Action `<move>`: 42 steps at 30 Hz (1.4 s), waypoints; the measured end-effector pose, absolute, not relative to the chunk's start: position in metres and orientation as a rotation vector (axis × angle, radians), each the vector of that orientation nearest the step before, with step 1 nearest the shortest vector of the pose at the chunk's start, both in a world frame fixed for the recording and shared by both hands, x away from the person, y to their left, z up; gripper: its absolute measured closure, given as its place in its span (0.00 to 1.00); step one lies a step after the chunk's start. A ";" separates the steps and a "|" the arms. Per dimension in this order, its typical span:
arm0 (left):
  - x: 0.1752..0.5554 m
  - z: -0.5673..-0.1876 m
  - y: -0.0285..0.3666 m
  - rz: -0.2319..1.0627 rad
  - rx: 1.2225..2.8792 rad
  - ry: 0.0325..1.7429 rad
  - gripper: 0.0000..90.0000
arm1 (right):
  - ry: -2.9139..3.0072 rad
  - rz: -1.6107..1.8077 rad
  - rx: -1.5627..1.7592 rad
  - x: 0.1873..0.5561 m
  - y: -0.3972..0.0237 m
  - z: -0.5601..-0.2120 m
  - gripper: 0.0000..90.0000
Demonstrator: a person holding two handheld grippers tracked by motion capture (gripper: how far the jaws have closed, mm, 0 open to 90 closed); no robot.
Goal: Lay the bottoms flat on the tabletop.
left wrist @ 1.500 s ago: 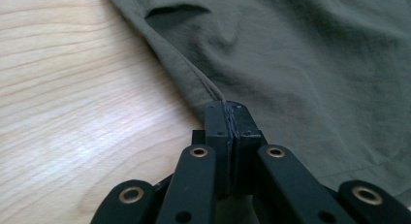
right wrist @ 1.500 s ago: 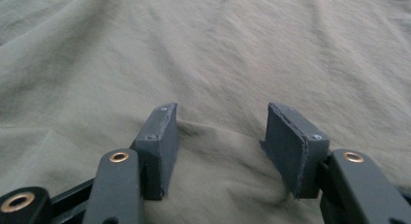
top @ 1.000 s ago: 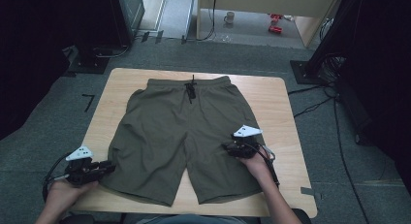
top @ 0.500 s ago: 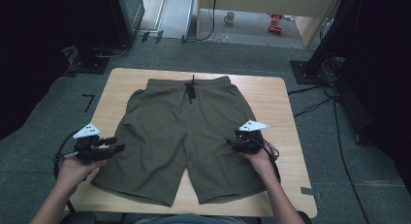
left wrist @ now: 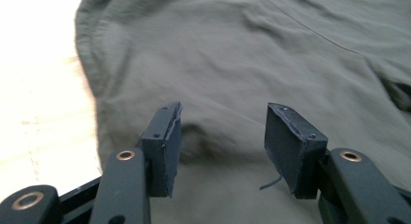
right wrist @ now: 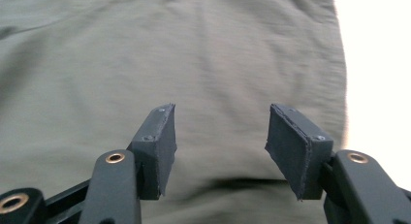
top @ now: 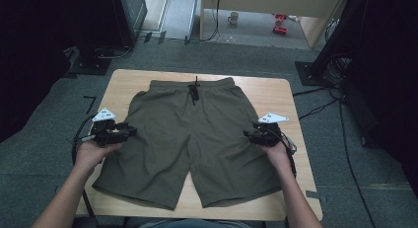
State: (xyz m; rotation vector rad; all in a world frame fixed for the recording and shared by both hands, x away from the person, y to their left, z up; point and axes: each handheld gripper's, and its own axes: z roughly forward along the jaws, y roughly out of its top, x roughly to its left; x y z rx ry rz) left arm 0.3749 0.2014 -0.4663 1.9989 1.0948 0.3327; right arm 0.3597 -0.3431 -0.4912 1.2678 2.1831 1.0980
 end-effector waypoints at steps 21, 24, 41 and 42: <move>0.430 -0.485 0.234 0.491 2.011 1.212 0.55 | 2.057 1.002 1.422 0.383 -0.409 -0.505 0.51; 0.432 -0.492 0.237 0.505 2.021 1.245 0.55 | 2.046 0.991 1.438 0.383 -0.416 -0.510 0.51; 0.429 -0.515 0.240 0.561 1.981 1.261 0.52 | 2.028 0.958 1.466 0.383 -0.422 -0.523 0.42; 0.429 -0.515 0.239 0.568 1.985 1.260 0.51 | 2.028 0.957 1.468 0.383 -0.422 -0.523 0.40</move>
